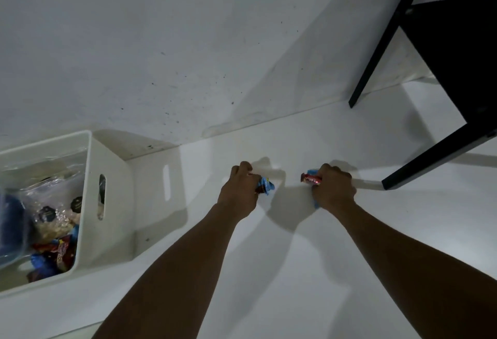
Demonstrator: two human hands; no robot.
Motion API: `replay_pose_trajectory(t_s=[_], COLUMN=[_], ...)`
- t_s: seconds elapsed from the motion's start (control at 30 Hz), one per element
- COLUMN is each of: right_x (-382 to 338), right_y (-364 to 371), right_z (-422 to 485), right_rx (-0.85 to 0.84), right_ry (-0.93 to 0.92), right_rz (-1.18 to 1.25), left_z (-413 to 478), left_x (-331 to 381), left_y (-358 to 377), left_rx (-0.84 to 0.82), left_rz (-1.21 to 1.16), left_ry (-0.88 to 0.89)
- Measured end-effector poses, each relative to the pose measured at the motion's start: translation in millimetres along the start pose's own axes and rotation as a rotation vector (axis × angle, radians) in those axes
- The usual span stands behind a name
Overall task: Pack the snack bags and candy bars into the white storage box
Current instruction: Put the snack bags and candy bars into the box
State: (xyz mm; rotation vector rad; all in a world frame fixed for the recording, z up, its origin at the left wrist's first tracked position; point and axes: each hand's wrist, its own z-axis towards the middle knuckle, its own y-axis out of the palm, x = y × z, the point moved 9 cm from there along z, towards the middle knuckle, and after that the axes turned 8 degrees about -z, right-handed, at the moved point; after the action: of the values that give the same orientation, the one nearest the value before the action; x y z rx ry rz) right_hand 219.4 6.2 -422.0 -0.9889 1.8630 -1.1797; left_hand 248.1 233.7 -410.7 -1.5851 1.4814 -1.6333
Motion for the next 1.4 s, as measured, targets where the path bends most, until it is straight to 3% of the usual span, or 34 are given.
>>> replay_pose_trajectory(t_s=[0.1, 0.2, 0.4, 0.67, 1.13, 1.27, 1.4], right_x=[-6.8, -18.8, -30.4, -68.2, -309.9, -382.7, -443.7], right_y=[8.4, 14.1, 26.2, -2.7, -112.3, -120.7, -107.6], right_z=[-6.8, -22.6, -53.0, -83.9, -209.5, -254.5, -292.7], right_rx=[0.050, 0.099, 0.039, 0.003, 0.092, 0.076, 0.055], right_ry=[-0.096, -0.211, -0.226, -0.240, -0.625, -0.704, -0.753], right_rz=[-0.028, 0.108, 0.363, 0.381, 0.502, 0.557, 0.586], left_z=[10.4, 12.3, -24.0, -94.5, -226.4, -280.7, -317.3], left_x=[-3.6, -3.7, -6.6, -47.4, -138.1, -194.3, -245.9], left_y=[7.4, 14.1, 17.4, -24.0, -291.9, -327.2, -330.8], left_rx=[-0.040, -0.115, -0.114, -0.018, 0.547, 0.588, 0.524], left_rz=[-0.042, -0.018, 0.006, -0.229, -0.203, -0.220, -0.264], left_ry=[-0.008, -0.011, -0.060, -0.196, -0.214, -0.308, -0.375])
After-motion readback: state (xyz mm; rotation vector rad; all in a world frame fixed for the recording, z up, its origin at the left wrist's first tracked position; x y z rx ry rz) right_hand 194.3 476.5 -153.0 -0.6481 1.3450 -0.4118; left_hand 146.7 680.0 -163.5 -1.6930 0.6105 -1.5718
